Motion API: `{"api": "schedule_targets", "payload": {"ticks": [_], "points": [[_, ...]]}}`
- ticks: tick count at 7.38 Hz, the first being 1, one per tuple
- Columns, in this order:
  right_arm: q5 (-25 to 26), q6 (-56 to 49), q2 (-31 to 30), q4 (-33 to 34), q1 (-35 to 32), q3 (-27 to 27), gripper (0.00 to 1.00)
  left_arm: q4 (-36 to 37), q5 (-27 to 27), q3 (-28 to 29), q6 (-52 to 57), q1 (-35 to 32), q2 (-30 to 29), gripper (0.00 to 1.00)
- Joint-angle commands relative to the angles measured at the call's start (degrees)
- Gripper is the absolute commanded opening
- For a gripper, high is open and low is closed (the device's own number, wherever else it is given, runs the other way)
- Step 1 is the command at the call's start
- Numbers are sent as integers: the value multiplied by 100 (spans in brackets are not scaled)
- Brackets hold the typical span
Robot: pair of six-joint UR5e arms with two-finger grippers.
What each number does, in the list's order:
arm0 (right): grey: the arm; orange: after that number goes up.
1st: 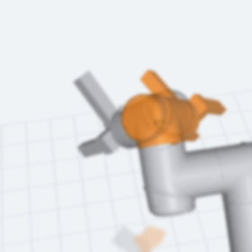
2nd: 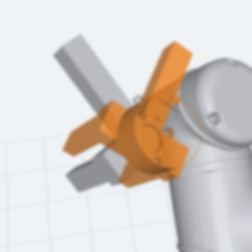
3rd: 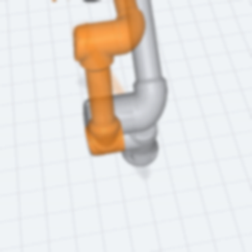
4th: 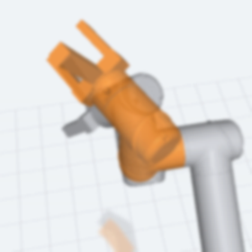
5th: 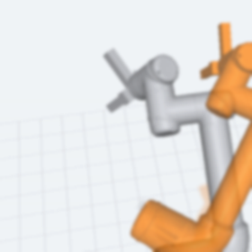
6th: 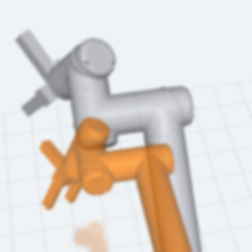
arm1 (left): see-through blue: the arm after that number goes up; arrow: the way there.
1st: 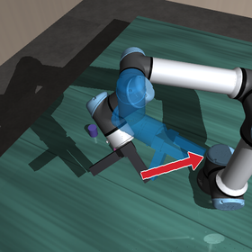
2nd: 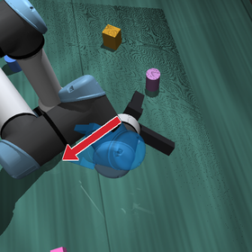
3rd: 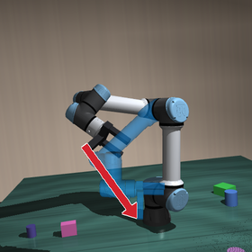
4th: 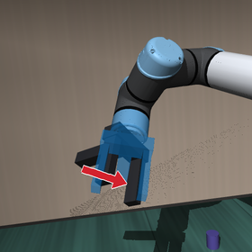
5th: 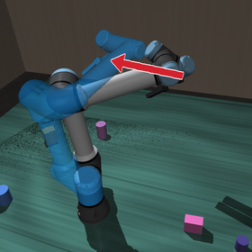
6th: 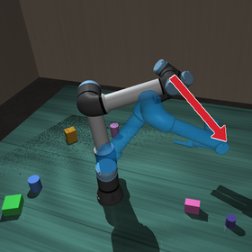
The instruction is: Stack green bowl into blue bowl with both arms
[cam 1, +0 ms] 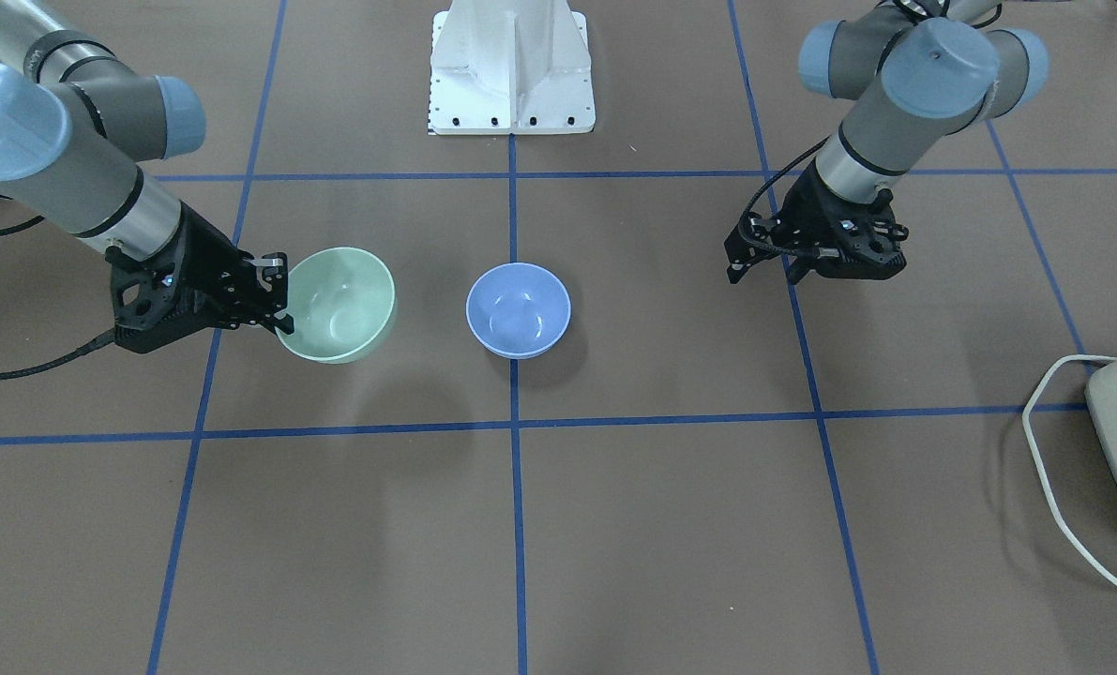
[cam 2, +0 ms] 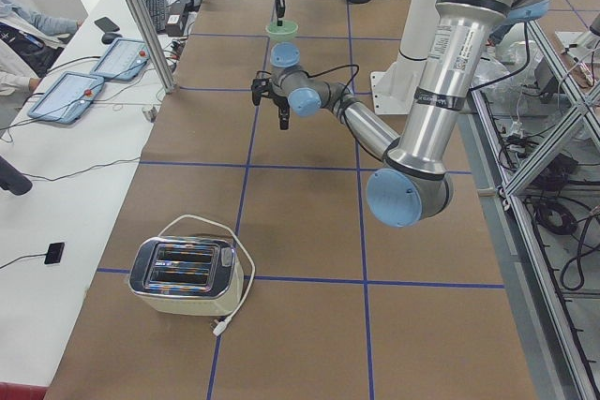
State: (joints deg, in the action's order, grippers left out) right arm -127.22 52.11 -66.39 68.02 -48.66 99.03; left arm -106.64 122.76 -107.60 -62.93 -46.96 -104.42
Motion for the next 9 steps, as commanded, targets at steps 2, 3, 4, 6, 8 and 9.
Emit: {"api": "schedule_targets", "payload": {"ticks": [2,3,4,6,8,9], "points": [[987,405,1082,1745,804,318,0,-58,221,-94,937,-418,605,85],[1015,518,1207,1767,971,258,0,-250,222,-94,1131,-489,859,85],[1041,554,1312,1767,1120,161,0,-530,222,-68,1220,-507,1106,85],[1443,563,1593,1724,1393,-145,0,-638,222,-24,1221,-525,1170,85],[1551,546,1647,1715,1508,-261,0,-639,222,-15,1221,-525,1170,85],[1708,537,1639,1706,1639,-375,0,-647,222,-15,1221,-525,1170,85]]}}
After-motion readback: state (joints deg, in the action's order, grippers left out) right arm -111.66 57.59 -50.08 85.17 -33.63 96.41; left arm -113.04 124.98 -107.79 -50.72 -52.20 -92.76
